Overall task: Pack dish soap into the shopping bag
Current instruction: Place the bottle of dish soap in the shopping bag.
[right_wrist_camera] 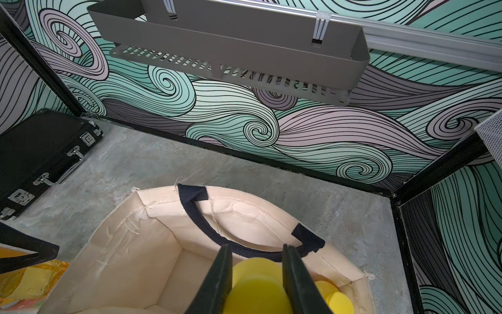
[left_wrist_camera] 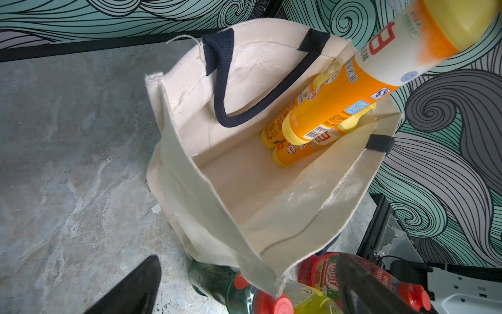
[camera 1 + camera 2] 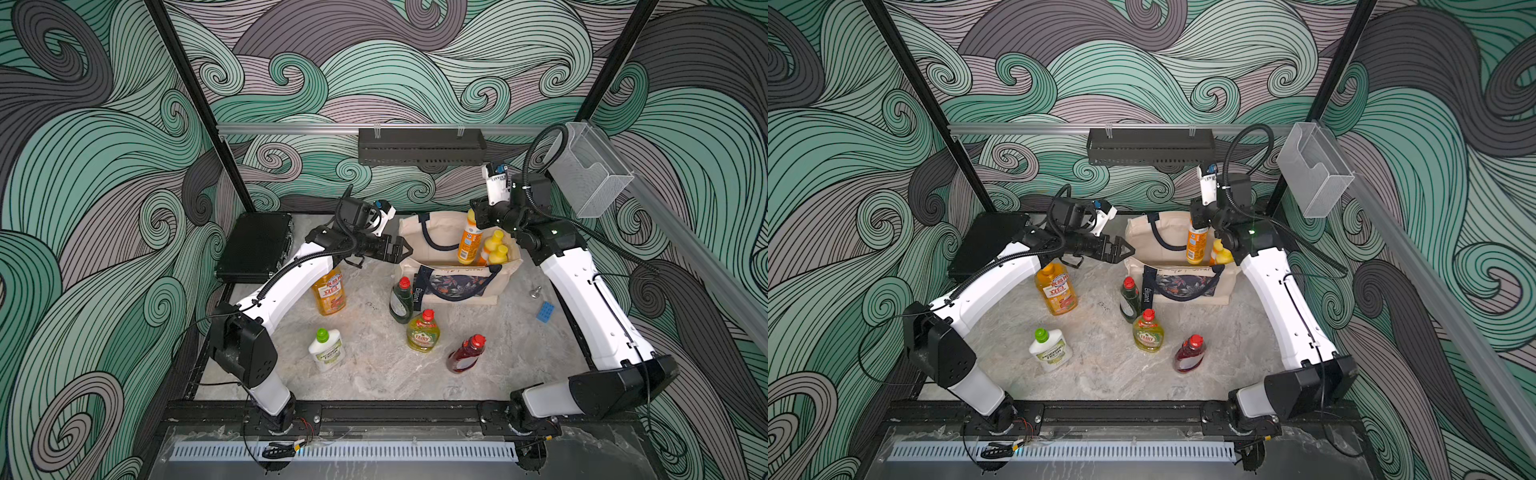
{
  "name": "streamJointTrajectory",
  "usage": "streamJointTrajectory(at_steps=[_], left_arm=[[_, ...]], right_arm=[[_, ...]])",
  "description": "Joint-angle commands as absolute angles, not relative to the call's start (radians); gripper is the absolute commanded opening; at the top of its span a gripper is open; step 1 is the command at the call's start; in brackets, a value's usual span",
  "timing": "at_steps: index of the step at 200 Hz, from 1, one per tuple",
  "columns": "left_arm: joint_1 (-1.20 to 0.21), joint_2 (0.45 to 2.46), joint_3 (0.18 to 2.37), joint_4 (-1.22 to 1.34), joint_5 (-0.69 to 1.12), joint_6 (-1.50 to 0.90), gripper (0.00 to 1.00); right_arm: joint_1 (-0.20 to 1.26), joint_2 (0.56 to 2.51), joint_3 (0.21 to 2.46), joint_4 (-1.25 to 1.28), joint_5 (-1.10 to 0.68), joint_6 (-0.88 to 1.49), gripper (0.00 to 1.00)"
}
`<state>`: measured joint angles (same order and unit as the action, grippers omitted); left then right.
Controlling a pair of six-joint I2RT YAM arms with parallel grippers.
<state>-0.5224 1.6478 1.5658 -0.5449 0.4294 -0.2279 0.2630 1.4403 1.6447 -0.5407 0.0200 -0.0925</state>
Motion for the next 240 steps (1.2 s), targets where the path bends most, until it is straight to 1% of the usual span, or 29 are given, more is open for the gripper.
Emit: streamJointTrajectory(at_steps=[1, 75, 148, 187, 209, 240], left_arm=[[-0.526, 1.659, 1.570, -0.522, 0.437, -0.233, 0.99], [-0.525, 1.660, 1.544, -0.507, 0.466, -0.245, 0.99], [-0.520, 1.659, 1.537, -0.497, 0.485, -0.258, 0.97], [-0.519, 1.663, 1.530, -0.489, 0.505, -0.271, 0.91], [-0.519, 1.665, 1.530, -0.486, 0.512, -0.275, 0.85], [-0.519, 1.669, 1.531, -0.486, 0.526, -0.276, 0.69]], right_arm=[[0.248, 1.410, 1.633, -0.391, 0.018, -0.083, 0.00], [0.185, 1.434, 1.575, -0.339, 0.019, -0.079, 0.00], [0.170, 1.471, 1.529, -0.273, 0.018, -0.064, 0.00], [0.165, 1.467, 1.486, -0.233, 0.034, -0.072, 0.00], [0.164, 1.462, 1.455, -0.215, 0.038, -0.071, 0.00], [0.161, 1.462, 1.415, -0.182, 0.049, -0.072, 0.00]])
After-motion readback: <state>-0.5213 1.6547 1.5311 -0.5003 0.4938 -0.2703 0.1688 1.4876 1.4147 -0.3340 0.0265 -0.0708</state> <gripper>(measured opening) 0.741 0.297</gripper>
